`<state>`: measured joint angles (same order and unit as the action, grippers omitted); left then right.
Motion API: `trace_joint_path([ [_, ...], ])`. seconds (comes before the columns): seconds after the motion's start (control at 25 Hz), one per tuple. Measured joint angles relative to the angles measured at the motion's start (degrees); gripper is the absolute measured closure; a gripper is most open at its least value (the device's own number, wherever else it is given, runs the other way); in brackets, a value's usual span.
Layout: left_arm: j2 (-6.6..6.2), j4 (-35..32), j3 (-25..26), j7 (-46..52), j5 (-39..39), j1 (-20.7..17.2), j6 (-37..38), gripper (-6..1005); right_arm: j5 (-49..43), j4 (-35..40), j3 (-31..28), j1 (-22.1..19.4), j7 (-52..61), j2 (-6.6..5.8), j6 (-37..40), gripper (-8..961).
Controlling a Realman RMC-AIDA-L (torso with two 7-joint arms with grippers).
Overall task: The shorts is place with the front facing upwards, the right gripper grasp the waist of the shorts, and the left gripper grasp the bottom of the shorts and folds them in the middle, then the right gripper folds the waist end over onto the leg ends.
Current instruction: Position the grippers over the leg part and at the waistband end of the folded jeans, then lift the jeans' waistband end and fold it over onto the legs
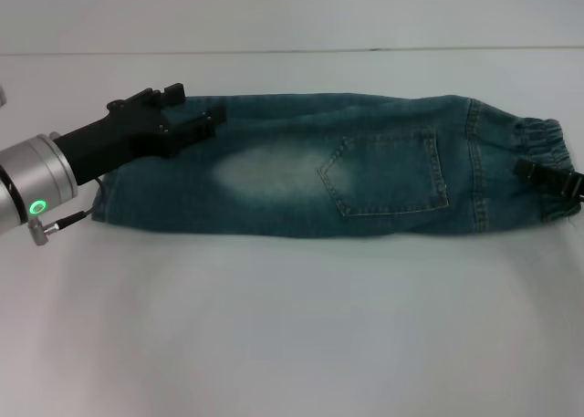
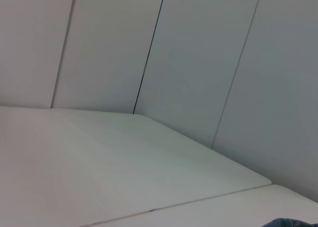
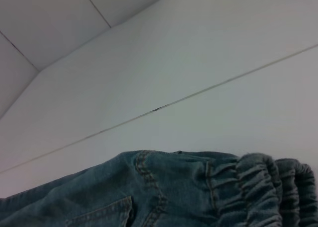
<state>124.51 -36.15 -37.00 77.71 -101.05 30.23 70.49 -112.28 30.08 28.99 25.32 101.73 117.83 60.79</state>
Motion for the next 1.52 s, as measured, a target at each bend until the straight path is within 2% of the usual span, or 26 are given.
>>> trace_joint_path([
  [0.44,0.05,0.7,0.0,-1.6,0.6,0.4,0.4,201,0.0,0.2,-0.5,-0.5,-0.4,-0.93,4.0,524],
  [0.6,0.10,3.7,-0.4,-5.3,5.3,0.5,0.7,201,0.3,1.1,-0.7,-1.1,0.0,-1.73,7.1,711],
  [0.64,0.11,4.8,-1.1,-6.5,7.0,0.5,0.8,200,0.3,1.6,-0.8,-1.4,0.2,-1.84,7.8,758],
  [0.8,0.11,9.4,-7.0,-14.1,14.3,1.1,1.0,211,0.5,3.9,-2.3,-2.4,0.6,-1.90,11.8,808],
  [0.96,0.11,19.2,-12.9,-28.5,25.4,3.7,1.7,234,0.5,7.1,-3.0,-3.1,3.0,-1.91,16.4,827],
  [1.08,0.13,31.0,-12.6,-43.9,35.0,7.9,1.9,252,0.4,10.1,-2.9,-3.5,5.3,-1.72,19.7,829],
  [1.16,0.13,39.6,-10.6,-56.2,38.8,11.5,1.0,263,0.3,11.8,-2.6,-3.5,6.5,-1.66,21.8,830],
  [1.28,0.11,48.1,-4.1,-69.2,39.2,15.9,-3.5,403,0.1,14.5,-1.8,-3.3,8.2,-1.65,24.6,831],
  [1.36,0.12,50.8,-0.4,-74.4,37.9,17.4,-7.0,497,0.1,16.7,-0.7,-3.1,9.6,-1.65,26.1,832],
  [1.52,0.11,52.1,3.3,-76.2,33.3,18.0,-10.0,690,0.0,20.6,1.1,-1.7,12.0,-1.91,30.3,834],
])
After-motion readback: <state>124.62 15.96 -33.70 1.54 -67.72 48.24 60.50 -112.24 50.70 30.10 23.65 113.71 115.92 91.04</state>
